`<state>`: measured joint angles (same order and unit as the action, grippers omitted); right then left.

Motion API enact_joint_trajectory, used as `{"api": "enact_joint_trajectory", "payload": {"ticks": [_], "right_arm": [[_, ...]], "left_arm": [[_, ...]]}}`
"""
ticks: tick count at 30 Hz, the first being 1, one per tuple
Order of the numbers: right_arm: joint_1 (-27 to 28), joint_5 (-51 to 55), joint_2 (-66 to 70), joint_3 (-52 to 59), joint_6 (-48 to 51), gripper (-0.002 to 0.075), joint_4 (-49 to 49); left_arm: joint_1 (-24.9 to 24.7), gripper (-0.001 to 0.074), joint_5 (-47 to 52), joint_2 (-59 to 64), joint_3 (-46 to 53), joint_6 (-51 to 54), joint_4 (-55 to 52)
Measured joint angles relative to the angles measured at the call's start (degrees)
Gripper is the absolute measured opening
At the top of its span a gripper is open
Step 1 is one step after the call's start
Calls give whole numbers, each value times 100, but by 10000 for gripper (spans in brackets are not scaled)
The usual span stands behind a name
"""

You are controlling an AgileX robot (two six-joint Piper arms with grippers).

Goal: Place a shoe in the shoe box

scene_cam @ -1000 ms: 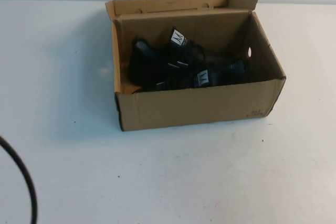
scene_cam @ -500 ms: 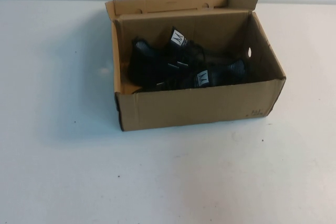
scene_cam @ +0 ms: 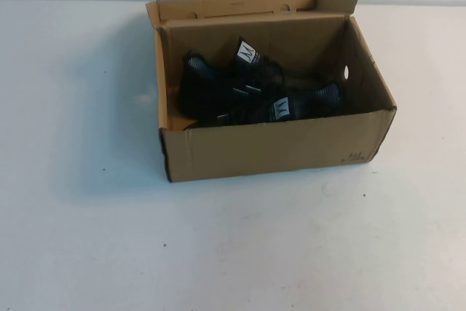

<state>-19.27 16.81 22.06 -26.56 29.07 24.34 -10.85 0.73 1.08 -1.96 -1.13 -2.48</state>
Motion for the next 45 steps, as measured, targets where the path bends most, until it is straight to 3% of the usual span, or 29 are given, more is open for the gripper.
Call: {"api": "enact_joint_trajectory", "payload": {"ticks": [5, 18, 45], "right_arm": [[0, 107, -3, 0, 0, -16, 0], [0, 230, -3, 13, 0, -16, 0], [0, 274, -3, 13, 0, -16, 0]], "left_arm": [[0, -1, 31, -160, 340, 4, -27], [0, -1, 2136, -174, 340, 4, -345], [0, -1, 2159, -174, 340, 13, -348]]}}
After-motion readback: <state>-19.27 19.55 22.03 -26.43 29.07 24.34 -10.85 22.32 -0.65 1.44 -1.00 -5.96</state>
